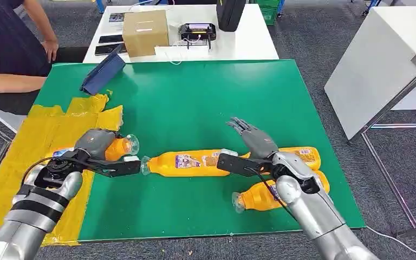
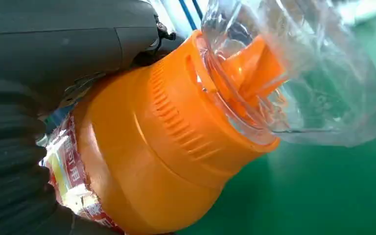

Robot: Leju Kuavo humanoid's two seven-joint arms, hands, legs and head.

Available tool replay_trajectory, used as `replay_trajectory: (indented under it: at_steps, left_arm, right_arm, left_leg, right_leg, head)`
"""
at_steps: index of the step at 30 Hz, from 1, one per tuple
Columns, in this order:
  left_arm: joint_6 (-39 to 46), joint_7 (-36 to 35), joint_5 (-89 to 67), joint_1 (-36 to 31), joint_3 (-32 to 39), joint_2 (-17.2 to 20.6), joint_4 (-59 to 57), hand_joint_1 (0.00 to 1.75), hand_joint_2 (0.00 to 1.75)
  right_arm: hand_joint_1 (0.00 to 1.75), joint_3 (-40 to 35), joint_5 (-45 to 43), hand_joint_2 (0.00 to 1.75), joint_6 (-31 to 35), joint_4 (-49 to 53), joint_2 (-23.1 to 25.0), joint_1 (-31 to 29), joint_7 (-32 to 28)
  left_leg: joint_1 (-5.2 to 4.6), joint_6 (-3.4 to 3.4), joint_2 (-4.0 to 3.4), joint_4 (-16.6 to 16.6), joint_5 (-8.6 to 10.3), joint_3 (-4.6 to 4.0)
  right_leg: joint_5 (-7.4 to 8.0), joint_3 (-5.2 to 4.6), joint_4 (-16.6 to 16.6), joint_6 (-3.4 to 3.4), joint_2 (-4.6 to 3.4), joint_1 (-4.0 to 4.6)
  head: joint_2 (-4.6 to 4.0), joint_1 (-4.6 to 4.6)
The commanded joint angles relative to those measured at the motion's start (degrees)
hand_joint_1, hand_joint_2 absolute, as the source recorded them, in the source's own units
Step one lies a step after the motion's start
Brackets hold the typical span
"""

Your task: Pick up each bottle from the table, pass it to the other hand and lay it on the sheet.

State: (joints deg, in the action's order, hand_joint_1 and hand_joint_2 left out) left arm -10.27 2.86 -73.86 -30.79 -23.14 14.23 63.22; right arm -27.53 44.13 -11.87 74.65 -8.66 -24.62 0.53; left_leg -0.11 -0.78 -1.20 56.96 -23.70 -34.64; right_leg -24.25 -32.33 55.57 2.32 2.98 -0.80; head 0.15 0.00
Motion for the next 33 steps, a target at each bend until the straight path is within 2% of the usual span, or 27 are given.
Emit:
replay_trajectory:
  at_steps: [1, 2, 3, 10, 20, 25, 29, 31, 32, 33]
  left_arm:
    - [-3.7, 2.5, 3.7, -8.2, -8.6, -1.2, -15.1, 1.75, 1.75]
    - [-5.1, 3.4, 3.7, -8.9, -9.7, -1.0, -16.0, 1.75, 0.00]
    - [-5.8, 3.0, 4.8, -9.3, -9.2, -1.8, -17.3, 0.00, 0.00]
    - [-7.5, 6.3, 11.0, -11.6, -9.4, -4.4, -16.4, 0.00, 0.00]
    - [-5.5, 8.9, 26.6, -6.8, -4.0, -4.7, -4.7, 0.00, 0.00]
    - [-2.7, 9.1, 34.9, -2.3, 1.5, -6.0, 3.1, 0.00, 0.00]
    - [-2.8, 9.0, 35.1, -2.2, 1.5, -6.0, 3.4, 0.00, 0.00]
    - [-1.9, 9.9, 37.9, -1.4, 3.6, -7.1, 4.8, 0.00, 0.00]
    - [-1.6, 10.0, 38.3, -1.2, 3.9, -7.4, 5.9, 0.00, 0.00]
    - [-1.4, 10.0, 38.9, -1.1, 4.3, -7.7, 6.5, 0.00, 0.00]
  right_arm:
    - [0.00, -8.4, 0.7, 1.75, -0.4, -13.5, 4.5, -9.4, -0.2]
    - [0.00, -9.4, 0.6, 1.75, -1.2, -13.8, 5.5, -9.9, -0.5]
    - [0.00, -10.2, 0.5, 1.75, -1.4, -14.2, 6.6, -10.2, -0.5]
    - [0.00, -15.5, -0.4, 1.75, -2.2, -17.2, 8.6, -9.5, -0.9]
    - [0.00, -17.0, -2.3, 1.75, -0.3, -24.8, 7.0, -7.4, -2.0]
    - [0.00, -18.6, 4.0, 1.75, 2.4, -30.9, 6.4, -7.8, 0.1]
    - [0.00, -18.4, 4.3, 1.75, 2.7, -31.4, 6.4, -7.8, -0.2]
    - [0.00, -19.5, 7.4, 1.75, 2.1, -33.9, 6.2, -8.3, 1.3]
    - [0.05, -20.4, 9.7, 1.75, 1.6, -36.6, 6.0, -8.8, 1.8]
    - [1.75, -20.5, 10.6, 1.75, 1.9, -38.0, 6.0, -8.8, 1.7]
  left_leg:
    - [0.04, 0.05, -0.02, 0.0, -0.01, 0.08]
    - [0.08, 0.08, -0.04, 0.1, -0.05, 0.12]
    - [0.04, 0.06, -0.06, 0.0, -0.02, 0.11]
    - [0.09, 0.05, 0.08, 0.0, -0.01, 0.05]
    - [0.09, 0.07, 0.16, 0.0, -0.02, 0.10]
    - [0.07, 0.07, 0.08, 0.0, -0.05, 0.17]
    - [0.05, 0.05, 0.12, 0.0, -0.01, 0.07]
    - [0.10, 0.08, 0.16, 0.0, -0.05, 0.18]
    - [0.06, 0.05, 0.08, 0.0, -0.02, 0.13]
    - [0.10, 0.07, 0.13, 0.0, -0.04, 0.21]
  right_leg:
    - [0.01, 0.06, 0.0, -0.07, -0.21, 0.02]
    - [-0.01, 0.08, 0.1, -0.11, -0.35, 0.04]
    - [0.01, 0.06, 0.0, -0.09, -0.27, 0.02]
    - [-0.03, 0.07, 0.0, -0.06, -0.09, 0.07]
    - [-0.04, 0.17, -0.1, -0.09, -0.10, 0.06]
    - [-0.04, 0.20, -0.1, -0.08, -0.20, 0.04]
    - [-0.03, 0.11, -0.1, -0.05, -0.07, 0.04]
    - [-0.05, 0.24, -0.1, -0.09, -0.18, 0.07]
    - [-0.02, 0.16, -0.1, -0.06, -0.14, 0.04]
    - [-0.03, 0.26, -0.1, -0.09, -0.21, 0.06]
  head:
    - [0.00, 0.00]
    - [0.00, 0.02]
    - [0.00, 0.00]
    - [0.00, 0.02]
    - [0.00, 0.02]
    - [0.00, 0.00]
    - [0.00, 0.00]
    - [0.00, 0.02]
    - [0.00, -0.02]
    - [0.00, 0.04]
